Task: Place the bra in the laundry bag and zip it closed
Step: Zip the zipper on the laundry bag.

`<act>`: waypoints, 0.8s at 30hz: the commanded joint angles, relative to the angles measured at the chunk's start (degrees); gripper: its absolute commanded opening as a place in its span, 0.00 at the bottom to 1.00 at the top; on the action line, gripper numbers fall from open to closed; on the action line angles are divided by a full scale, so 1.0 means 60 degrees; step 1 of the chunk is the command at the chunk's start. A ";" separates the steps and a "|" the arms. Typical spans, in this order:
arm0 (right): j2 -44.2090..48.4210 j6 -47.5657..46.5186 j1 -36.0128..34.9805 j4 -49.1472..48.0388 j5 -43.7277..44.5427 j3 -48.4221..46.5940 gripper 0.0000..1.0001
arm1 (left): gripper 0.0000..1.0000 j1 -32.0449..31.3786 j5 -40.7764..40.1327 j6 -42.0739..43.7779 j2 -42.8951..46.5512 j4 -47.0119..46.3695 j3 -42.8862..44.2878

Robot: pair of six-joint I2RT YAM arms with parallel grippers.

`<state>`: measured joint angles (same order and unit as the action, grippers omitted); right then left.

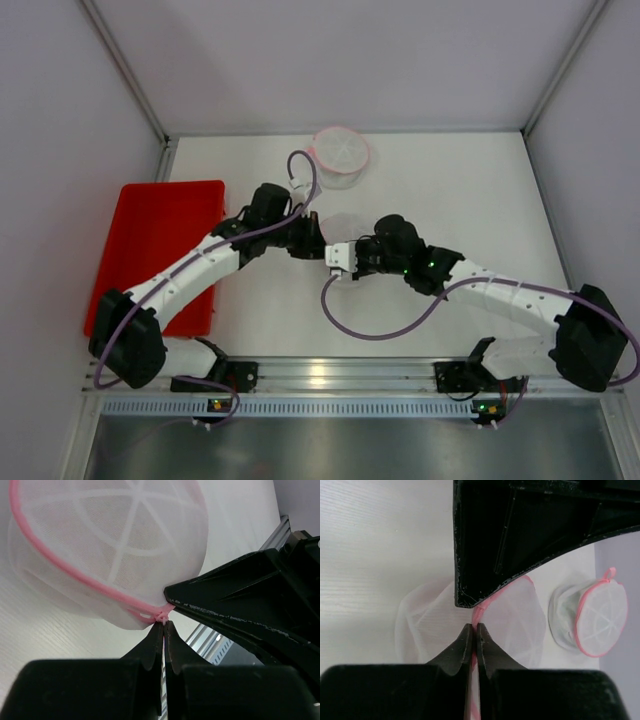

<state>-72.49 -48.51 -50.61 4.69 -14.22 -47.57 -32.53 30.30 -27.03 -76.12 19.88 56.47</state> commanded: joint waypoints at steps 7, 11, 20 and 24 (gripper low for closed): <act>0.1826 -0.1213 0.0158 -0.0210 0.0612 0.1394 0.00 | 0.00 0.0104 -0.1298 0.0914 0.0748 0.0129 -0.0051; 0.2412 -0.1787 0.0773 0.0170 0.0421 0.1936 0.00 | 0.00 0.0397 -0.1271 0.1208 0.0616 0.0173 -0.0051; 0.2063 -0.0794 0.1506 0.1250 -0.0206 0.0449 0.50 | 0.00 0.0223 -0.0451 0.0579 0.0528 0.0144 0.0301; 0.1886 0.0174 0.1273 0.1694 -0.1117 -0.0362 0.50 | 0.00 -0.0230 -0.0451 0.0301 0.0484 0.0056 0.0345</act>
<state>-61.06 -53.10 -42.00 12.80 -16.03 -43.88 -32.01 26.30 -23.29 -73.58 21.19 56.25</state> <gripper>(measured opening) 0.500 0.015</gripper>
